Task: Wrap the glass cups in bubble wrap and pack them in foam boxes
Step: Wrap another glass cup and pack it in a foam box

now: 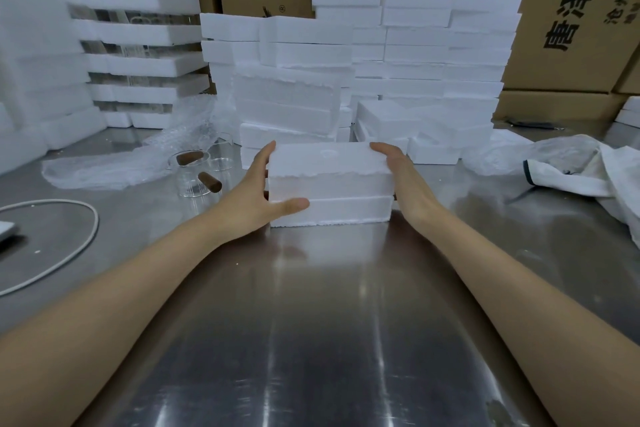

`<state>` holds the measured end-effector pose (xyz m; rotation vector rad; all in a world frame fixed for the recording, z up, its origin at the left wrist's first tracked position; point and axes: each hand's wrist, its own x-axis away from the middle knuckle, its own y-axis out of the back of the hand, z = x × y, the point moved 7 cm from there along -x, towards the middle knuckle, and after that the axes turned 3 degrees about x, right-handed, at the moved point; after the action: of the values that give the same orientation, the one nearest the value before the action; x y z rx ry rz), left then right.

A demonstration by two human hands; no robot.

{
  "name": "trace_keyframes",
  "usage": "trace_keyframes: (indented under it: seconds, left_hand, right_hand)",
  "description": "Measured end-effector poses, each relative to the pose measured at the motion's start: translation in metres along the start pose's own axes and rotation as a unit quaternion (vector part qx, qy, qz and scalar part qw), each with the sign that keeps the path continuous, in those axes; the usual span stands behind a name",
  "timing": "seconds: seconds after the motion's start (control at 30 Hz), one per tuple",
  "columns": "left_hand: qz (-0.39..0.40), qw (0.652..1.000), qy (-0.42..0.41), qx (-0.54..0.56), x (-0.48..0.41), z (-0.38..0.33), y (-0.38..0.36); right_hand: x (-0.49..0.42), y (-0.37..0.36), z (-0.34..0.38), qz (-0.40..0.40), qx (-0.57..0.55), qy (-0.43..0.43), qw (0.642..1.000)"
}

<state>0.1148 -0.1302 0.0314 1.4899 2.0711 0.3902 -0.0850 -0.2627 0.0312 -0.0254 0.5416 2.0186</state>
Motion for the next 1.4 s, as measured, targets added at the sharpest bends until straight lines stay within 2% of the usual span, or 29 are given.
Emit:
trace_keyframes:
  seconds: [0.13,0.33,0.47,0.6,0.83,0.97,1.07,1.23,1.4]
  left_hand:
    - [-0.005,1.0,-0.017,-0.022,-0.001,-0.001,0.003]
    - [-0.004,1.0,-0.02,-0.008,-0.002,0.002,0.006]
    - [-0.006,1.0,-0.012,0.021,-0.005,0.009,0.008]
    - [-0.005,0.999,-0.001,0.045,-0.008,0.012,0.01]
    - [0.005,0.999,-0.015,0.034,-0.007,0.009,0.003]
    - [0.004,0.998,0.015,0.058,-0.007,0.013,0.003]
    - [0.019,0.999,0.016,0.03,-0.005,0.011,0.0]
    - [0.042,0.999,-0.005,0.013,-0.007,0.011,-0.005]
    - [0.051,0.999,-0.011,-0.016,-0.005,0.01,-0.006]
  right_hand:
    - [0.0,0.003,0.002,0.033,0.021,0.002,0.999]
    - [0.01,0.006,0.002,0.143,0.043,0.031,0.988]
    - [0.006,0.006,-0.001,0.149,0.019,0.05,0.987]
    - [0.006,0.007,0.001,0.16,0.058,0.066,0.983]
    - [0.003,0.024,0.0,0.122,0.101,0.063,0.985]
    - [0.003,0.043,-0.005,0.087,0.099,0.045,0.99]
    - [0.004,0.059,-0.01,0.053,0.099,0.036,0.993]
    - [0.006,0.083,-0.02,0.026,0.077,-0.003,0.997]
    - [0.008,0.096,-0.031,-0.015,0.035,-0.007,0.999]
